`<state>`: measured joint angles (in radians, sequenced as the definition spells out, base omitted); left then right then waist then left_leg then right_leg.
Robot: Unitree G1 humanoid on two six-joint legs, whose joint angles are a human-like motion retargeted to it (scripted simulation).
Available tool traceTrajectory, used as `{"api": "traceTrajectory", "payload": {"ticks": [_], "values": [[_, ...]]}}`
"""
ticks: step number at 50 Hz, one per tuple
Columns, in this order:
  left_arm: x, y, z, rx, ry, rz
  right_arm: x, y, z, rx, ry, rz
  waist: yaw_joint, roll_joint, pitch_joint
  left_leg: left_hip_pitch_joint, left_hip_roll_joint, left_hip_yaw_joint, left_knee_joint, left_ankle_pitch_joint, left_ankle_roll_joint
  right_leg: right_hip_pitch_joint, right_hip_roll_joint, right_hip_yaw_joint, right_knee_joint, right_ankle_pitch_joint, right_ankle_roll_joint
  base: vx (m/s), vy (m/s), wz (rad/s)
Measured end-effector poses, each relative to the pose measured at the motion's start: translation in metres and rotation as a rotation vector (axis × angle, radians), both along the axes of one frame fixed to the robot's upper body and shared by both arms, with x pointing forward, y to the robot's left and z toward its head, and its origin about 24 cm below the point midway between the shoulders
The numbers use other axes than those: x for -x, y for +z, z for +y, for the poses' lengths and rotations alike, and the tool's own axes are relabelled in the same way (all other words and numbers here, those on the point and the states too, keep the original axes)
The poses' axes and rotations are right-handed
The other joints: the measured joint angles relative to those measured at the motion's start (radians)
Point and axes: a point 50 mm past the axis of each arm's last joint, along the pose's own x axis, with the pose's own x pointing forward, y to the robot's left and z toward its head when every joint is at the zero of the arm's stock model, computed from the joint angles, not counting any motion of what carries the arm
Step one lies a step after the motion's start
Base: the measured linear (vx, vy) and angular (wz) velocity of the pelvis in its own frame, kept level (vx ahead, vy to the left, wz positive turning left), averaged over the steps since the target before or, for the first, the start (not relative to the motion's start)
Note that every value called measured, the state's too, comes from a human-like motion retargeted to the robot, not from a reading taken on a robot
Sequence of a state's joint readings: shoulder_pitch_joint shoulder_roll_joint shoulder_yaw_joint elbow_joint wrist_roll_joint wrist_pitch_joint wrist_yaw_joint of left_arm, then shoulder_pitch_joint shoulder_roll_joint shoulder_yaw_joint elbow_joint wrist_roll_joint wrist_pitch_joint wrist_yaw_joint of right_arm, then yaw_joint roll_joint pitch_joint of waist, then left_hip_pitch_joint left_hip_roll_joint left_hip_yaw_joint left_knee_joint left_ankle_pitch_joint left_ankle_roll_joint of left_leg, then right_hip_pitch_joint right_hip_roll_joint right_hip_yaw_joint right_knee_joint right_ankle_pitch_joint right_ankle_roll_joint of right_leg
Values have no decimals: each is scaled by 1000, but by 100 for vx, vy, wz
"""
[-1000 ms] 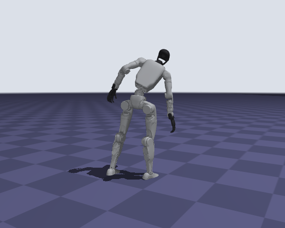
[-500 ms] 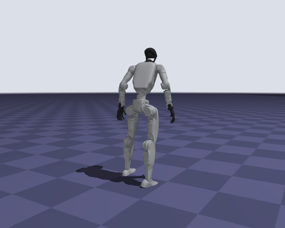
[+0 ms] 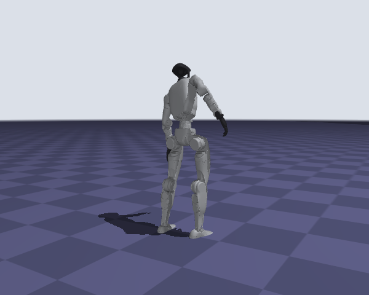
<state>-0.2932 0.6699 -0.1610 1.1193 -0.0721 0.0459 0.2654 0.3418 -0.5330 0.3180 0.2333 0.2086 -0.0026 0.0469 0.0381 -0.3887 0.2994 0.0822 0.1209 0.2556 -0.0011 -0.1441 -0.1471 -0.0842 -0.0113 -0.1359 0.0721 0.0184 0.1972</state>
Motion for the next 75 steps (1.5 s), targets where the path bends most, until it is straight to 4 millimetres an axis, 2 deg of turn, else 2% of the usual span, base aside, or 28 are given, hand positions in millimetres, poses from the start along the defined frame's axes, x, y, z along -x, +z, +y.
{"api": "traceTrajectory", "payload": {"ticks": [4, 8, 12, 15, 17, 19, 24, 26, 28, 30, 33, 36, 38, 43, 47, 52, 56, 58, 61, 65, 68, 72, 73, 75], "values": [[14, -10, 1, 25, 12, 30, -1, 3, 0, -15, 20, -3, -25, -20, -16, 33, -26, -3, 5, -32, -6, -6, -12, 35, -57, 38, 58, 28, 1, 13], [30, -16, 6, 17, 42, 77, -1, 8, -2, -15, -5, -30, -19, -31, -22, 10, -25, -21, 110, -70, 13, 16, -20, 33, -67, 47, 65, 30, -14, 14], [30, -16, 8, -8, 70, 83, -3, 6, 4, -16, -25, -29, 28, -63, 10, -174, -39, -81, 456, -67, 49, 33, -68, 16, -58, 22, 65, 24, -8, 26], [26, -15, 7, -30, 75, 80, -4, -1, 10, -11, 0, 1, 56, -72, 23, -337, -20, -130, 629, -81, 35, 20, -84, -6, -43, 7, 65, 21, -1, 41], [22, -11, 8, -52, 58, 85, -6, -5, 14, -12, 32, 22, 71, -89, 29, -395, 18, -113, 569, -87, 35, 5, -88, -22, -35, 2, 65, 22, -4, 43], [17, -5, 11, -82, 32, 98, -8, -7, 16, -17, 57, 30, 87, -112, 38, -403, 57, -70, 396, -59, 30, -4, -89, -39, -27, -8, 65, 26, -1, 39], [21, 4, 25, -121, 12, 135, -3, -5, 10, -13, 73, 23, 153, -122, 79, -283, 121, -65, -65, 131, -61, 59, -54, -38, -9, -70, 65, 38, 21, -12], [28, 2, 28, -114, 39, 135, 1, -4, 4, 2, 68, 29, 169, -126, 85, -258, 132, -96, -86, 182, -80, 90, -47, -23, -2, -92, 65, 42, 32, -37], [35, -1, 29, -105, 65, 132, 5, -3, -1, 20, 56, 38, 172, -131, 82, -232, 133, -101, -86, 200, -74, 110, -47, -12, 7, -97, 65, 39, 31, -24], [40, -4, 29, -104, 73, 141, 10, -3, -5, 32, 39, 47, 167, -131, 83, -201, 125, -92, -86, 185, -56, 127, -56, -8, 21, -85, 65, 37, 34, 2], [42, -2, 31, -132, 55, 170, 16, -3, -3, 29, 19, 44, 155, -131, 128, -129, 93, -104, -83, 146, -31, 175, -75, -2, 55, -76, 53, 37, 38, 40], [36, 5, 34, -164, 29, 177, 21, -6, 9, 0, 25, 50, 142, -131, 138, -93, 99, -115, -82, 135, -26, 155, -53, -4, 88, -75, 13, 33, 22, 25], [30, 8, 32, -165, 17, 151, 22, -8, 13, -11, 35, 53, 127, -130, 136, -74, 101, -116, -81, 126, -25, 129, -49, -28, 89, -65, 6, 32, 16, 14], [6, 16, 21, -156, -55, 81, 24, -13, 16, -17, 32, 77, 84, -131, 117, -46, 74, -114, -68, 91, -29, 50, -61, -72, 15, -3, 62, 31, 7, 10], [-18, 32, 16, -199, -138, 66, 26, -18, 19, -20, 22, 99, 68, -131, 119, -35, 80, -114, -26, 55, -49, -14, -17, -31, -68, 88, 65, 29, -12, 5], [-41, 52, 12, -221, -173, -8, 26, -22, 23, -28, 34, 115, 47, -127, 130, -8, 66, -119, -1, 19, -64, -66, 1, -42, -143, 114, 65, 31, -9, 19], [-48, 57, 8, -176, -154, -99, 21, -22, 23, -26, 24, 100, 17, -111, 129, 7, 42, -144, 4, -5, -68, -72, -20, -51, -157, 149, 65, 36, -9, 45], [-43, 51, 6, -145, -128, -120, 18, -22, 23, -15, 14, 88, 0, -98, 123, 9, 26, -162, 15, -12, -63, -63, -44, -61, -150, 155, 65, 39, -4, 50], [-27, 32, 5, -98, -75, -96, 11, -22, 22, 13, 6, 70, -8, -76, 115, -5, 9, -186, 69, 1, -38, -42, -72, -75, -132, 124, 65, 38, -8, 35], [1, 4, 3, -61, -39, 16, -1, -20, 20, 44, 14, 47, 32, -71, 118, -99, -19, -221, 272, 31, 25, -20, -93, -72, -109, 87, 65, 34, -20, 3], [19, -12, 2, -60, -52, 109, -10, -14, 15, 59, 24, 15, 75, -66, 120, -211, -38, -263, 415, -15, 28, -5, -94, -71, -102, 63, 65, 31, -14, -6], [41, -25, 5, -74, -64, 219, -20, -8, 12, 72, 29, -35, 119, -72, 105, -301, -10, -203, 298, 1, 9, -16, -92, -76, -67, 21, 65, 30, -5, 2], [42, -26, 5, -74, -57, 232, -24, -6, 13, 78, 32, -47, 120, -82, 99, -293, -10, -179, 165, 57, 2, -17, -94, -80, -77, 24, 65, 30, 0, 21], [51, -29, 8, -70, -36, 263, -27, -4, 13, 80, 39, -66, 130, -81, 92, -288, 11, -128, -10, 103, -26, -6, -81, -87, -72, 2, 65, 32, 4, 11]]}}
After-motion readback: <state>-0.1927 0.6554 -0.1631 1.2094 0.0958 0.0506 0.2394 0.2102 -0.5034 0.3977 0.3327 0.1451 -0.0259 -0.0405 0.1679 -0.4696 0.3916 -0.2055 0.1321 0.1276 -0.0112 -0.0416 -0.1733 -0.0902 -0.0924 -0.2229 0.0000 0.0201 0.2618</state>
